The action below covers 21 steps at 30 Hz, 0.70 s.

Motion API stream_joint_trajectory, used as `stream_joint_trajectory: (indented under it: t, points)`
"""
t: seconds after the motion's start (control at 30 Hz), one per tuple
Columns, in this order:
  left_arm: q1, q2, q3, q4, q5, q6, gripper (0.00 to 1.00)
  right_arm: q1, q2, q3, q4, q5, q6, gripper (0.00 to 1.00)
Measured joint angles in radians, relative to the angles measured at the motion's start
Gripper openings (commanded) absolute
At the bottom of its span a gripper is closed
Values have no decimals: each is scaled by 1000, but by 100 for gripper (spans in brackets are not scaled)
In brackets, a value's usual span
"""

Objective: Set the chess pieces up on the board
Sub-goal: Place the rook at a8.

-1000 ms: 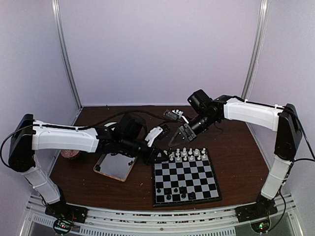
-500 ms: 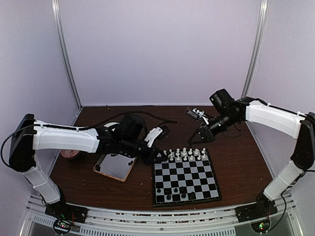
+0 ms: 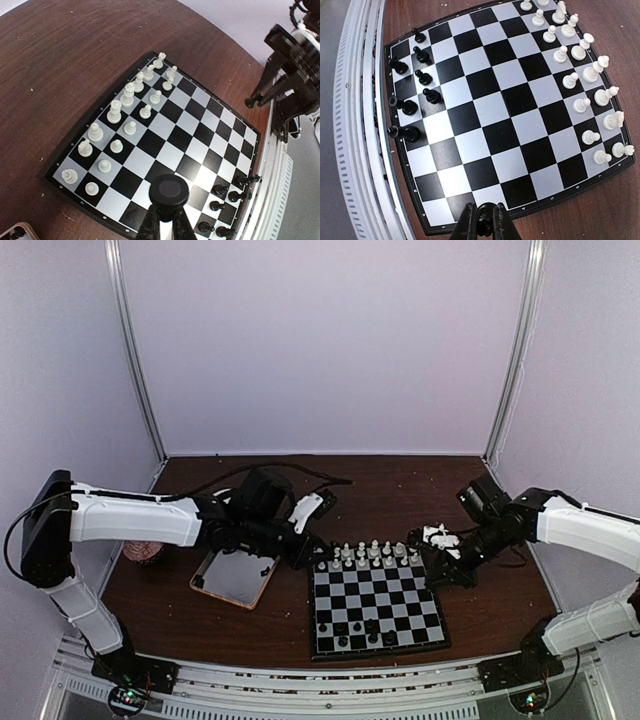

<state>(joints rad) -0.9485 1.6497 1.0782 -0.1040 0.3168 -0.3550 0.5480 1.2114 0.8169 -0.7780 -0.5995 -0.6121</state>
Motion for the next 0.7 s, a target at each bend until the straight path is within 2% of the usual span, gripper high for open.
stream_joint_trajectory:
  t: [0.3,0.7]
  points:
    - [26,0,16,-36,-20,19,0,142,-21,-70,-30,53,-142,6]
    - [45,0,33,-67,-37,40,0,216,20,-104,-56,72,-242,7]
